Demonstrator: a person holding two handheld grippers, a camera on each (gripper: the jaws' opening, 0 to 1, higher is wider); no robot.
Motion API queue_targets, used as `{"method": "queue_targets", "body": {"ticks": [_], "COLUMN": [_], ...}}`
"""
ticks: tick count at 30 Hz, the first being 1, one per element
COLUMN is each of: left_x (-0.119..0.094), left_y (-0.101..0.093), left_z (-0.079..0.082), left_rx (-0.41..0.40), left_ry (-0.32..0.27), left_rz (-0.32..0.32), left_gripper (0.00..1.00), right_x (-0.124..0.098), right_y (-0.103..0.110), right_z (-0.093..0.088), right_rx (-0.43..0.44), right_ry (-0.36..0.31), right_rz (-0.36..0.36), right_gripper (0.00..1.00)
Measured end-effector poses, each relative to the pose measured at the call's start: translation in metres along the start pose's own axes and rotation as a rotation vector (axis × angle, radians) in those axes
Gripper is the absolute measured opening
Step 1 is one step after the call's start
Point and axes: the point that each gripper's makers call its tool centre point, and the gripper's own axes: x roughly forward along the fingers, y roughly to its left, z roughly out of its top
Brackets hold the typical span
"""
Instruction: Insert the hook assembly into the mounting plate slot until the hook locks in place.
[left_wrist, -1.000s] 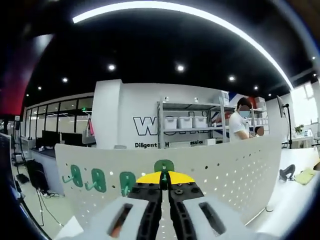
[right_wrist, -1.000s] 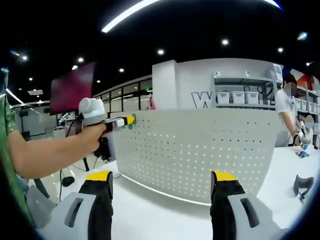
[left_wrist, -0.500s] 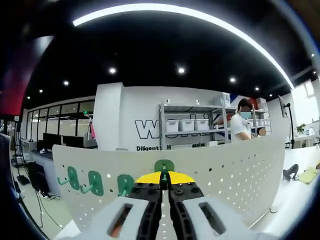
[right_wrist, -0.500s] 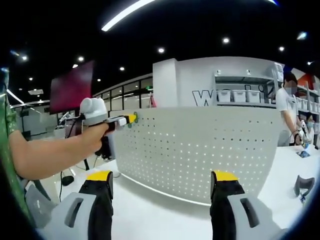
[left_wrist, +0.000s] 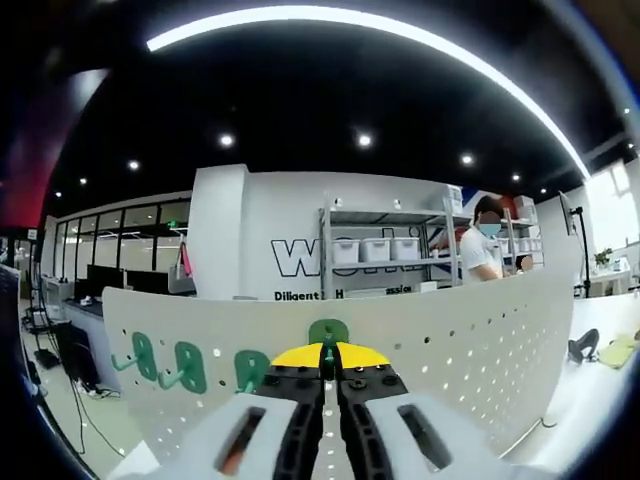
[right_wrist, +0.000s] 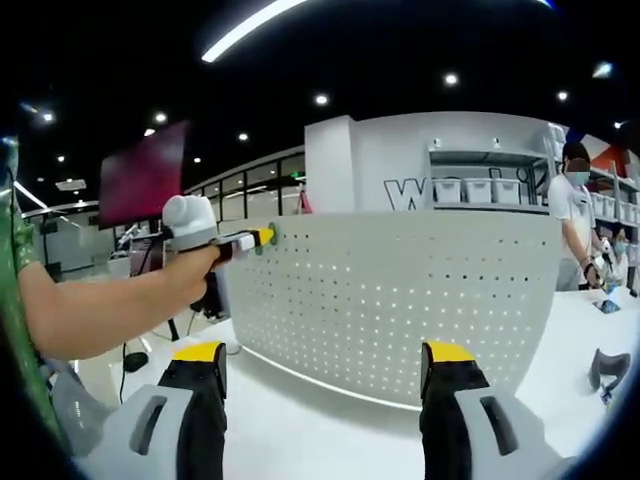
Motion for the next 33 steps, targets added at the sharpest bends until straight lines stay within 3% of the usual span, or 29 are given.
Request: {"method": "queue_targets", "body": {"ticks": [33], "left_x": [0.000], "left_y": [0.000], "left_z": [-0.012], "left_rx": [0.016], "left_ry": [0.007], "left_rz": [0.006], "left_gripper": [0.03], "right_x": [0.003], "right_y": [-0.001], "right_z": [-0.003], "right_rx": [0.002], "right_ry": [0.009], "right_rz": [0.005], "right_gripper": [0.80]}}
